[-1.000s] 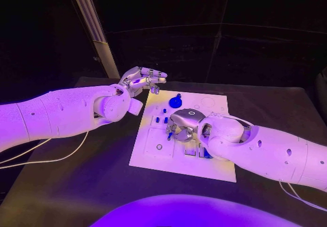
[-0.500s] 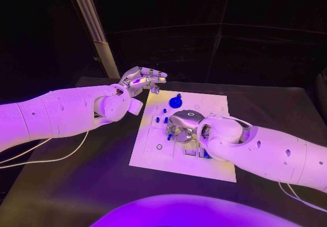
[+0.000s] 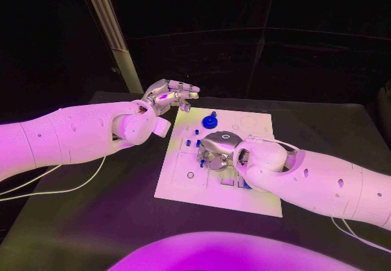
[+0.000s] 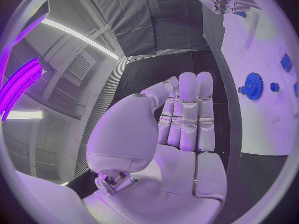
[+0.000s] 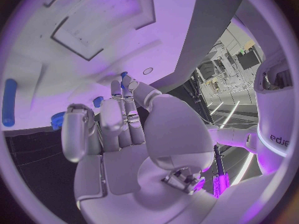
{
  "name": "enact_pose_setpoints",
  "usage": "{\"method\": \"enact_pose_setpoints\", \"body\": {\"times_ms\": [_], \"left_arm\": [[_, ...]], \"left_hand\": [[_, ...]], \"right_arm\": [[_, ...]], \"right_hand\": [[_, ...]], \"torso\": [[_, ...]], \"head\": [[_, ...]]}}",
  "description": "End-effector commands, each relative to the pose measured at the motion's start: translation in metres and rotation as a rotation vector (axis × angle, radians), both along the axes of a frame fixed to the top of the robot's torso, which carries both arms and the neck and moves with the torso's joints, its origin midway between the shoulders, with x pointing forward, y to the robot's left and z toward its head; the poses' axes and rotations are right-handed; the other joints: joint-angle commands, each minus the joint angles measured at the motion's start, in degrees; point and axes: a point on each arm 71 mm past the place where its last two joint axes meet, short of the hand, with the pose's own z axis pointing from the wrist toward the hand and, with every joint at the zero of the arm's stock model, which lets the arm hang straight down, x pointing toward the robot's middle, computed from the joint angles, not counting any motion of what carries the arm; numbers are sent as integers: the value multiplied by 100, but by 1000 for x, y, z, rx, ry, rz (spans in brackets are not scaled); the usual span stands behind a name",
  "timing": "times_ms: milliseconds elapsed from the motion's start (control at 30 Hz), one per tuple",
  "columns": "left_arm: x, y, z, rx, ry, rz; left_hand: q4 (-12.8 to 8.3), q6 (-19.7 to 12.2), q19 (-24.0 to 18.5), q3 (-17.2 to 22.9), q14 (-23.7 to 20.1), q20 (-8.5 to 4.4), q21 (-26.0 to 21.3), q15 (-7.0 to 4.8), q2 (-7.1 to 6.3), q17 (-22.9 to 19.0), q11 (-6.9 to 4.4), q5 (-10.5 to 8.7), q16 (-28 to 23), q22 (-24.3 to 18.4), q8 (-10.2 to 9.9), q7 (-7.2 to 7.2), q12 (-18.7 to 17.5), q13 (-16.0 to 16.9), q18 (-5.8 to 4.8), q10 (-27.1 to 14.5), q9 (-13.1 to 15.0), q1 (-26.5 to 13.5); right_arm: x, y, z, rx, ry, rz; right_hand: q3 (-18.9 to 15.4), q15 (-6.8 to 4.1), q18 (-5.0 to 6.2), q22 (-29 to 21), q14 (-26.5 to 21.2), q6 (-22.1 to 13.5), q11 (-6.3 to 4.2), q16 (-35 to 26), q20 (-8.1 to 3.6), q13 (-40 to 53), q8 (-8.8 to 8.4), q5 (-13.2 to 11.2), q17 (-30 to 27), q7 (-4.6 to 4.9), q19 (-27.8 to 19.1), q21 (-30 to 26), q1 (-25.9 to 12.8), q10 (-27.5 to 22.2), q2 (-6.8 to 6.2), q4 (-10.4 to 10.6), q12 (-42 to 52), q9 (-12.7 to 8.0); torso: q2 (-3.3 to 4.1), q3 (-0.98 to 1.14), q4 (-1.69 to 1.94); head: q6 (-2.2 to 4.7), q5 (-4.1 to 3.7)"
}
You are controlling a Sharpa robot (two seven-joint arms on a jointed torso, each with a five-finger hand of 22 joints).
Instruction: Assemble the parts on the task board
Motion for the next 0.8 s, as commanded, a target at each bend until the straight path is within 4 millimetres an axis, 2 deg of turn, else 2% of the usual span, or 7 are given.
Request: {"method": "enact_pose_setpoints", "body": {"times_ms": [33, 333, 600, 767, 800], "left_arm": [[0, -2, 2, -10, -2, -11], [0, -1, 1, -10, 0, -12], [1, -1, 1, -9, 0, -10], [1, -1, 1, -8, 1, -9], [1, 0, 1, -8, 1, -9]], "left_hand": [[-32, 15, 17, -9, -9, -26, -24, -3, 37, -4, -11, -21, -30, -2, -28, 19, 19, 4, 32, -37, 5, 27], [-32, 15, 17, -9, -9, -26, -24, -3, 37, -4, -11, -21, -30, -2, -28, 19, 19, 4, 32, -37, 5, 27], [-32, 15, 17, -9, -9, -26, -24, -3, 37, -4, -11, -21, -30, -2, -28, 19, 19, 4, 32, -37, 5, 27], [-32, 15, 17, -9, -9, -26, -24, -3, 37, -4, -11, -21, -30, -2, -28, 19, 19, 4, 32, -37, 5, 27], [-32, 15, 17, -9, -9, -26, -24, -3, 37, -4, -11, -21, -30, -2, -28, 19, 19, 4, 32, -37, 5, 27]], "right_arm": [[0, 2, -1, -32, -19, 7], [-1, 2, -2, -44, -17, 12], [-2, 2, -3, -28, -1, 20], [-2, 2, -1, 12, 2, 19], [-2, 2, 0, 21, 1, 18]], "right_hand": [[-57, -18, -38, 436, 76, -7, 13, -6, 9, -10, 26, -28, -18, 28, 31, 8, -44, -44, 6, 3, -19, 1], [-100, -8, -30, 406, 64, -52, 24, -30, 17, -13, 13, -33, -64, 36, 11, -16, -94, -89, -43, 11, -21, -11], [-318, 76, 7, 256, 18, -305, 128, -121, 89, -16, 4, -37, -227, 115, -82, -139, -355, -452, -325, 68, -18, -59], [-454, 96, 17, 222, 10, -461, 157, -135, 115, -8, -2, -44, -272, 158, -100, -170, -408, -555, -401, 104, -17, -70], [-505, 117, 34, 155, -11, -591, 173, -183, 123, -7, -1, -46, -346, 189, -140, -224, -392, -627, -423, 102, -15, -76]], "torso": [[0, -1, 1], [-2, -1, -3], [-3, 0, -1], [-3, 0, -1], [-5, 0, -2]], "head": [[-5, 0], [-16, -1], [-22, -4], [-22, -4], [-19, -2]]}}
